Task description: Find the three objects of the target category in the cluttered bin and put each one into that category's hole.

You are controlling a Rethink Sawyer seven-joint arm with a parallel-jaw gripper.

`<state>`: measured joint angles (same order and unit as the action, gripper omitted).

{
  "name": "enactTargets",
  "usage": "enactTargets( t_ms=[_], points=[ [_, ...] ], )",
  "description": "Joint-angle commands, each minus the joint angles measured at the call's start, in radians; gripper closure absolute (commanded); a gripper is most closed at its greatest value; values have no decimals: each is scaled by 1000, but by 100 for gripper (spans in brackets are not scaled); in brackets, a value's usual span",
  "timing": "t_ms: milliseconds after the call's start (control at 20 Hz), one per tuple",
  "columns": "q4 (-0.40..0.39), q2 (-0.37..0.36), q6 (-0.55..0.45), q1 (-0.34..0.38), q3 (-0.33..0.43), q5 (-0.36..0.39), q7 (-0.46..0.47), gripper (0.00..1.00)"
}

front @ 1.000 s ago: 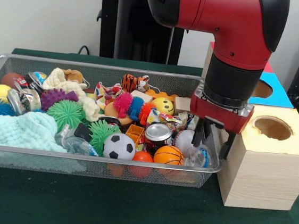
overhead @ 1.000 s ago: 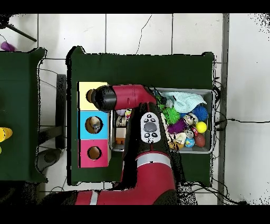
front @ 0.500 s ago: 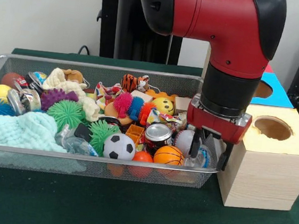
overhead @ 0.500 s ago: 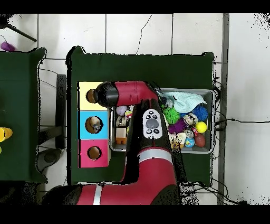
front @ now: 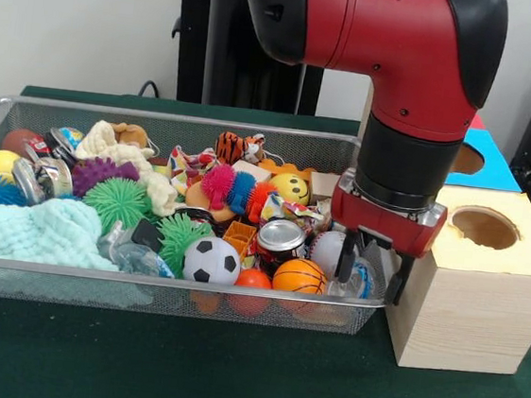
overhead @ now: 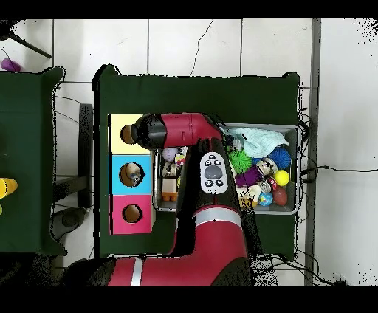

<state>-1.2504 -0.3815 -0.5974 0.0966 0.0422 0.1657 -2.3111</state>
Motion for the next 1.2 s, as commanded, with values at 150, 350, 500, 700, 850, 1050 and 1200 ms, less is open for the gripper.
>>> enactTargets(
  t_ms=[150, 350, 500, 700, 850, 1050, 1200],
  points=[
    [-12, 38, 45, 77, 50, -8, -22, 0],
    [-74, -14, 36, 79, 54, -12, -25, 0],
    [-105, -35, 37, 92, 59, -6, -12, 0],
    [-131, -51, 41, 110, 67, 5, 6, 0],
    [-124, -44, 45, 104, 64, 10, -6, 0],
    [-93, -19, 49, 97, 64, 11, -18, 0],
    [-77, -11, 44, 91, 59, 10, -27, 0]
  ],
)
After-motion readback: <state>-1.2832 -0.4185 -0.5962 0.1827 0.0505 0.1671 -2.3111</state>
